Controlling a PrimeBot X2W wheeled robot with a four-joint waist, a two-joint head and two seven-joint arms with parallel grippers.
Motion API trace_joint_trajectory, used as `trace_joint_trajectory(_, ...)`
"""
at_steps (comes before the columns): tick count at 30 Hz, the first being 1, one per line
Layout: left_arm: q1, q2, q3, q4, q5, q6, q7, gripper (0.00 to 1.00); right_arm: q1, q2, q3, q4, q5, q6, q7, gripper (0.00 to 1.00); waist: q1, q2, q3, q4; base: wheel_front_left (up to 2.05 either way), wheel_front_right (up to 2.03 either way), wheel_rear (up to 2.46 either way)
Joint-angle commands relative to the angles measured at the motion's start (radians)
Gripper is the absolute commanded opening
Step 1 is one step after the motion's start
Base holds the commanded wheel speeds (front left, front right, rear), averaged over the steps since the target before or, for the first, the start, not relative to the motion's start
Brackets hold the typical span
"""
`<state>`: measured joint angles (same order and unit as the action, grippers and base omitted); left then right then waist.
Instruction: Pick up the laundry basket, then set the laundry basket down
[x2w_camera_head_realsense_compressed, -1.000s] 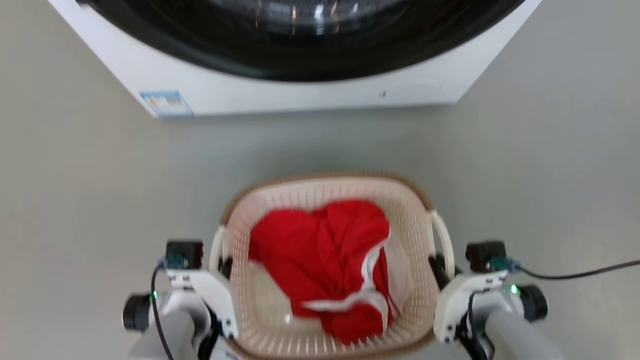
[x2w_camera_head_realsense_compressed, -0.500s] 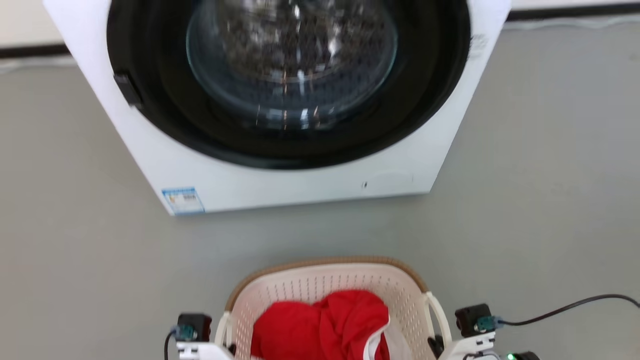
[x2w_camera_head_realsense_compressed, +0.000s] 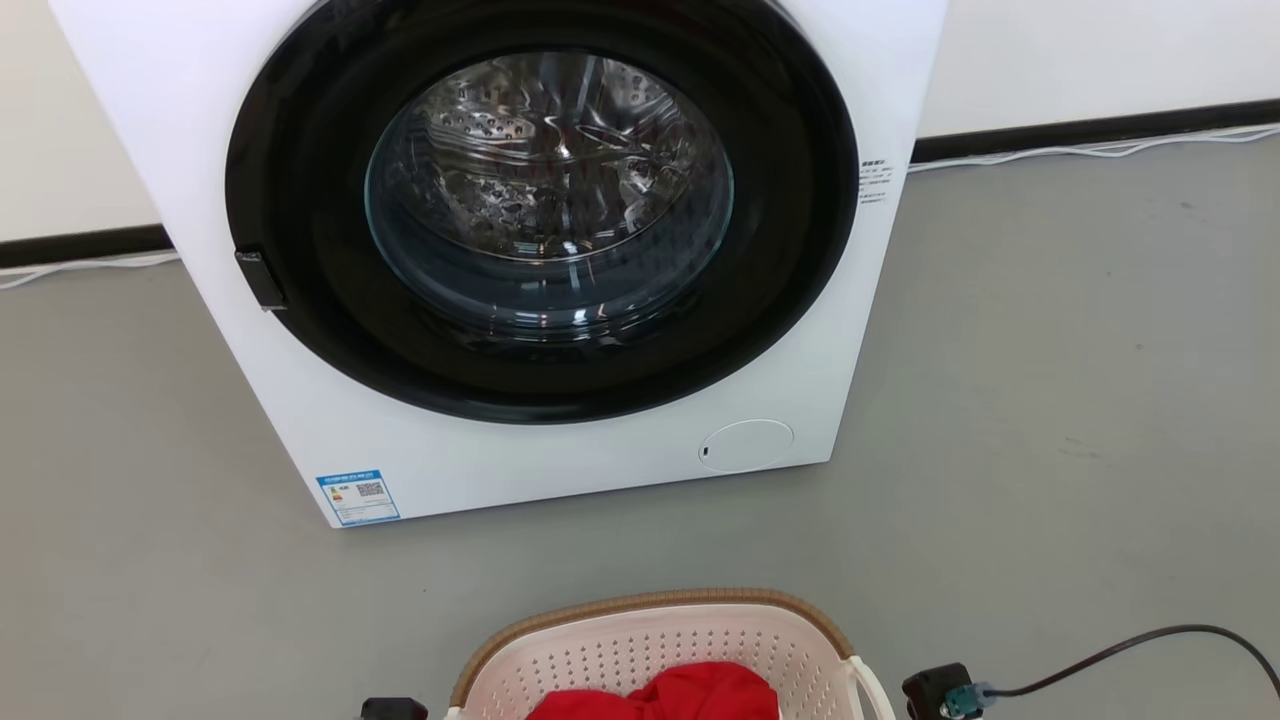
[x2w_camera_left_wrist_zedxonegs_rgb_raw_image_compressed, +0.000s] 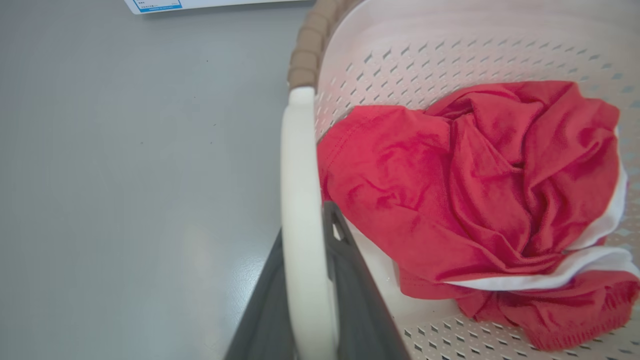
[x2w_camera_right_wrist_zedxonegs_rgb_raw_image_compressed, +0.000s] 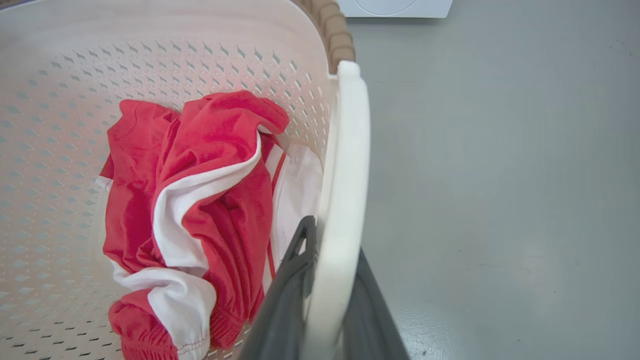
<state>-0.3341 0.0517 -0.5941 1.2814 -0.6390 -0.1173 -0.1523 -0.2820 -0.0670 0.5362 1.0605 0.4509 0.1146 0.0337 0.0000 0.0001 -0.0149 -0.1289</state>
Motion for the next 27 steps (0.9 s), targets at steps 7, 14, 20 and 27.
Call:
trace_joint_trajectory(7, -0.016, -0.001, -0.017, -0.044, -0.025, 0.002, -0.009, 0.0, 0.018, 0.017, 0.032, -0.066, -0.013, 0.016, 0.028, 0.0, 0.0, -0.0001, -0.004, -0.009, 0.0, 0.0, 0.0)
trace_joint_trajectory(14, -0.016, -0.001, -0.037, -0.048, -0.046, 0.005, -0.009, 0.0, 0.03, 0.017, 0.023, -0.08, -0.02, 0.016, 0.035, 0.0, 0.0, -0.0001, -0.002, -0.011, 0.0, 0.0, 0.0)
trace_joint_trajectory(20, -0.019, -0.001, -0.053, -0.046, -0.061, 0.007, -0.011, 0.0, 0.035, 0.017, 0.022, -0.08, -0.012, 0.016, 0.03, 0.0, 0.0, -0.0001, -0.002, -0.013, 0.0, 0.0, 0.0)
trace_joint_trajectory(27, -0.025, -0.001, -0.068, -0.038, -0.073, 0.01, -0.015, 0.0, 0.031, 0.017, 0.035, -0.067, 0.001, 0.016, 0.017, 0.0, 0.0, -0.0001, -0.002, -0.017, 0.0, 0.0, 0.0)
